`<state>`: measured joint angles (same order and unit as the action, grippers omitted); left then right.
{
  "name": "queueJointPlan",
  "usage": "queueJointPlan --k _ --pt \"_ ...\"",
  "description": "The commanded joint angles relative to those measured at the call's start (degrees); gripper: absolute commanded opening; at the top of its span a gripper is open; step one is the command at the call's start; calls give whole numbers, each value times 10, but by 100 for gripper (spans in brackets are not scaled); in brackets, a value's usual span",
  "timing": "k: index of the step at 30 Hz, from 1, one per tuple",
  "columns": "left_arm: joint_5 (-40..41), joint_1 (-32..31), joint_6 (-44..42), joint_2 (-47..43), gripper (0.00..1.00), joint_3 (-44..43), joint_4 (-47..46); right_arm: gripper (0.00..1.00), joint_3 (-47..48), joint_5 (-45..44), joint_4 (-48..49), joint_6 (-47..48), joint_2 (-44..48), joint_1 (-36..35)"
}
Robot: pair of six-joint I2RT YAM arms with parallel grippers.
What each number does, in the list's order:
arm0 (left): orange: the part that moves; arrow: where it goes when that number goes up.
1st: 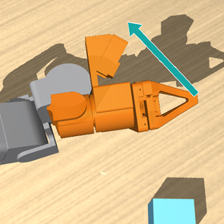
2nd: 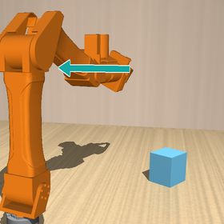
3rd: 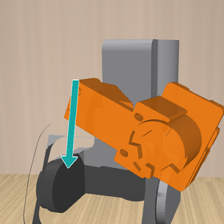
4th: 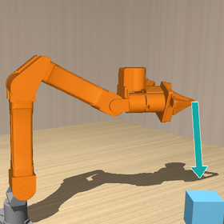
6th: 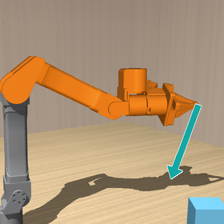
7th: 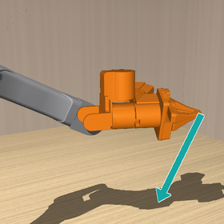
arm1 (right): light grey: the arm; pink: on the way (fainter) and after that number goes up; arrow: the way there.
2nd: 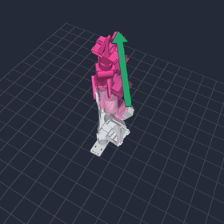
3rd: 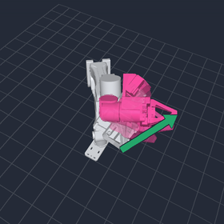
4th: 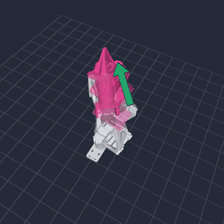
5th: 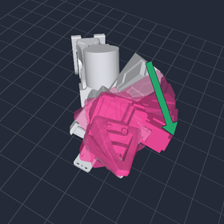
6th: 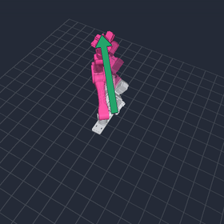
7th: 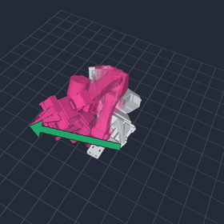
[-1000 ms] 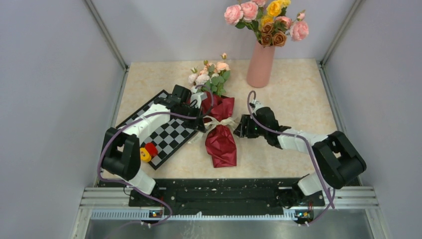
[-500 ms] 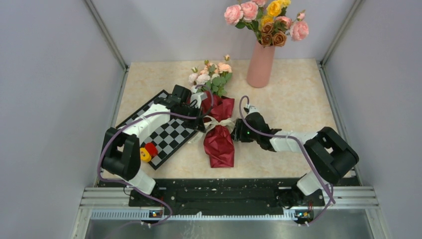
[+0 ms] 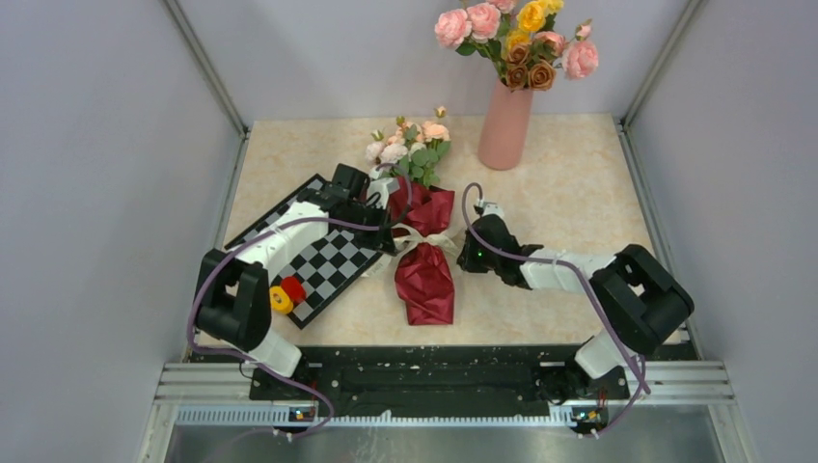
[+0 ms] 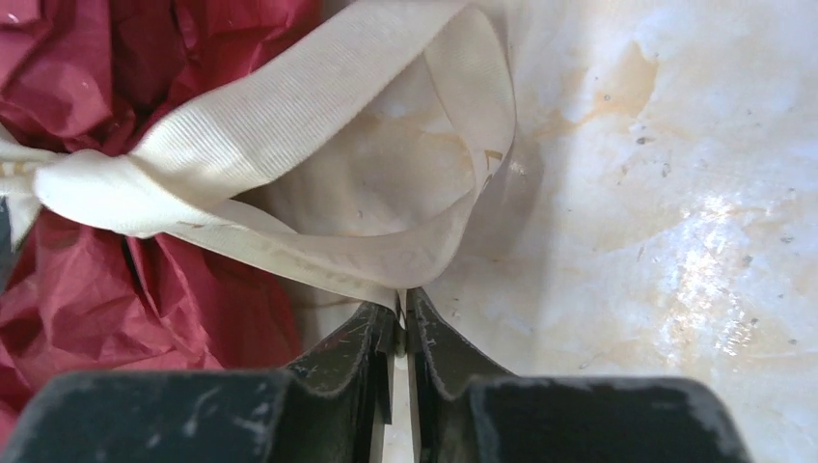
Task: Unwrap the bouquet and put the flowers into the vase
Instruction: Untie the ribbon from the wrapping paper.
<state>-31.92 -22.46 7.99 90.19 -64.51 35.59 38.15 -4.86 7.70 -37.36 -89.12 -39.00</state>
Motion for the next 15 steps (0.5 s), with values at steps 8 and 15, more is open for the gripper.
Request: queueJointPlan --k 8,15 --pt "-15 7 2 -31 0 -9 -15 9 159 -58 -294 125 92 -7" --pt "-16 7 2 -33 0 -6 -16 38 243 -89 -398 140 113 -7"
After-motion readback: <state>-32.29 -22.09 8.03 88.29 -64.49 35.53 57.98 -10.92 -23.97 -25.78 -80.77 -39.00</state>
